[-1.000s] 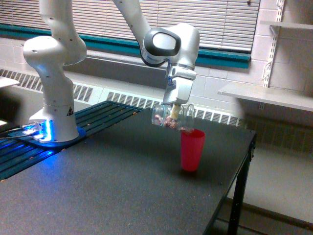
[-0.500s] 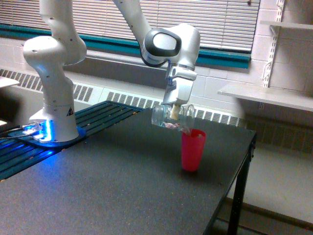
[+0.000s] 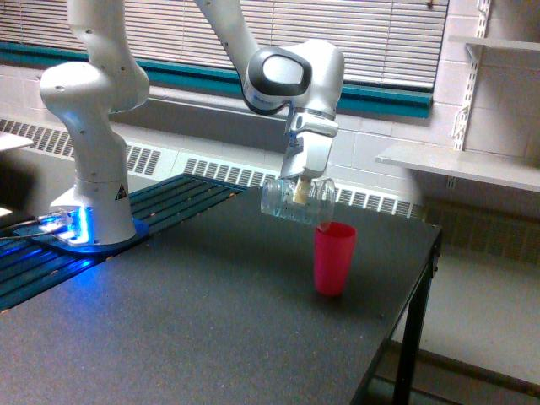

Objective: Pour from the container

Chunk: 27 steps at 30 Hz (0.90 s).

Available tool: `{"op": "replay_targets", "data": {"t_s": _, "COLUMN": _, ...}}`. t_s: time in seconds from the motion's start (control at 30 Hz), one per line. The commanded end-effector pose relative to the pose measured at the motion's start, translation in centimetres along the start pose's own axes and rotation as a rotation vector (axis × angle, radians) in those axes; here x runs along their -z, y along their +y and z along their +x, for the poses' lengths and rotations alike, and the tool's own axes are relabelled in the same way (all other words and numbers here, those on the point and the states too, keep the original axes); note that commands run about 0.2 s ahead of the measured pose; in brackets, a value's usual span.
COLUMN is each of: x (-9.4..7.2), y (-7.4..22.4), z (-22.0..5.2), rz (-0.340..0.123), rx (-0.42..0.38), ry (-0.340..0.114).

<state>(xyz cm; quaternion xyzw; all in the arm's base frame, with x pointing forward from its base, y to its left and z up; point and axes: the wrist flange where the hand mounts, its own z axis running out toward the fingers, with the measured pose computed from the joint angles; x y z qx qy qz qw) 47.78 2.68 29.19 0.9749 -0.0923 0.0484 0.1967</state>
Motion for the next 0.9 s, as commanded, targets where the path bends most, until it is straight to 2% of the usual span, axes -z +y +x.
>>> {"op": "replay_targets", "data": {"t_s": 0.03, "x": 0.4, "y": 0.3, "z": 0.0, "rz": 0.005, "rx": 0.007, "ry": 0.011}}
{"op": "replay_targets", "data": {"t_s": 0.37, "x": 1.0, "y": 1.5, "z": 0.1, "rz": 0.043, "rx": -0.033, "ry": 0.031}}
{"op": "replay_targets", "data": {"t_s": 0.67, "x": 1.8, "y": 3.3, "z": 0.1, "rz": 0.098, "rx": -0.096, "ry": 0.06}}
{"op": "replay_targets", "data": {"t_s": 0.9, "x": 1.9, "y": 3.9, "z": -0.1, "rz": 0.137, "rx": -0.112, "ry": 0.073}}
